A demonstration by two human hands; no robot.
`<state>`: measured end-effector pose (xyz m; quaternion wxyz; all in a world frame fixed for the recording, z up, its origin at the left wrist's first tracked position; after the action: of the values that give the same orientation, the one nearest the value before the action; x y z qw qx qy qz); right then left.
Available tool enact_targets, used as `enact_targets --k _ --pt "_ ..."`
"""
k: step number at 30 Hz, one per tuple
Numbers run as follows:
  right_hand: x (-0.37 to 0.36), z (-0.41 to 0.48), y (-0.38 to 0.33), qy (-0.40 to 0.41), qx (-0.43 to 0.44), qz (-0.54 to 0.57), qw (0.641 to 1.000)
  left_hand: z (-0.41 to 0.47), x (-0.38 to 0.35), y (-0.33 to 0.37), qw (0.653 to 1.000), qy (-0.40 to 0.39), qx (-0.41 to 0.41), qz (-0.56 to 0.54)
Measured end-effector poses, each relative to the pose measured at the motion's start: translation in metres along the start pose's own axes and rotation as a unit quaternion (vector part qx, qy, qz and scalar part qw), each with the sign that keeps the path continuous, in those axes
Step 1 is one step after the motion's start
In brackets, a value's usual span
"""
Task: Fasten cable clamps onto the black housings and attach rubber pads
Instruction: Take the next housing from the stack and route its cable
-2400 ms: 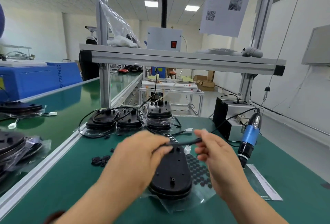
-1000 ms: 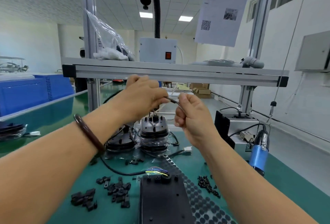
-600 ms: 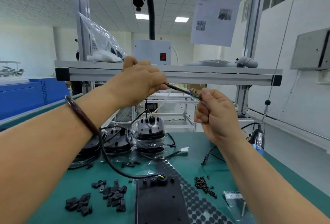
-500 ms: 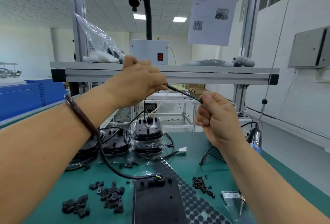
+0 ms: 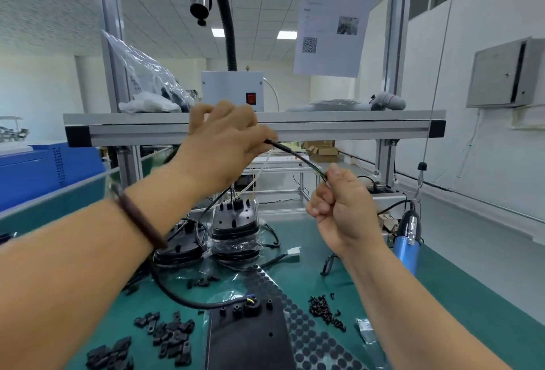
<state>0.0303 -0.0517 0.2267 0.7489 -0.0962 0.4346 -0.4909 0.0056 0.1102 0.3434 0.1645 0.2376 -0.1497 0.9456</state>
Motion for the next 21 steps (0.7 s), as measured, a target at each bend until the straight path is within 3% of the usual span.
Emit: enact_targets --k 2,4,7,9,13,17,19,21 --pt "0.008 -0.004 0.014 0.031 -0.025 0.019 0.999 -0.027 0.005 0.007 1.000 0.013 0.026 0.002" --pt "0.016 -0.013 0.032 0.041 -0.057 0.034 0.997 -0.072 -0.002 0.027 0.999 -0.025 -0.029 -0.030" --pt "0.027 -0.034 0.064 0.031 -0.109 -0.004 0.994 -0.149 -0.049 0.040 0.976 -0.207 -0.067 -0.011" --pt "0.029 -0.051 0.084 -0.022 -0.142 -0.108 0.984 -0.182 -0.077 0.038 0.959 -0.274 -0.064 0.020" --pt "0.030 -0.084 0.113 -0.184 -0.175 -0.350 0.902 -0.195 -0.102 0.031 0.949 -0.310 -0.039 0.047" --pt "0.020 -0.096 0.120 -0.314 -0.122 -0.467 0.818 -0.183 -0.103 0.022 0.950 -0.313 0.004 0.005" --pt "0.019 -0.100 0.124 -0.338 -0.112 -0.489 0.796 -0.179 -0.110 0.022 0.947 -0.320 -0.002 0.021" --pt "0.021 -0.102 0.126 -0.335 -0.111 -0.488 0.799 -0.175 -0.114 0.027 0.944 -0.324 -0.040 0.057"
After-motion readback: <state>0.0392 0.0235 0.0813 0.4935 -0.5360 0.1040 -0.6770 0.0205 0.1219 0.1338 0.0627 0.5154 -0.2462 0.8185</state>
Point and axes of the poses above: each hand's wrist, its own z-axis towards the middle knuckle, its own x-axis out of the back of the hand, y = z × x, the point moved 9 cm from there along z, towards the middle knuckle, and after that the axes turned 12 degrees about x, right-handed, at the moved point
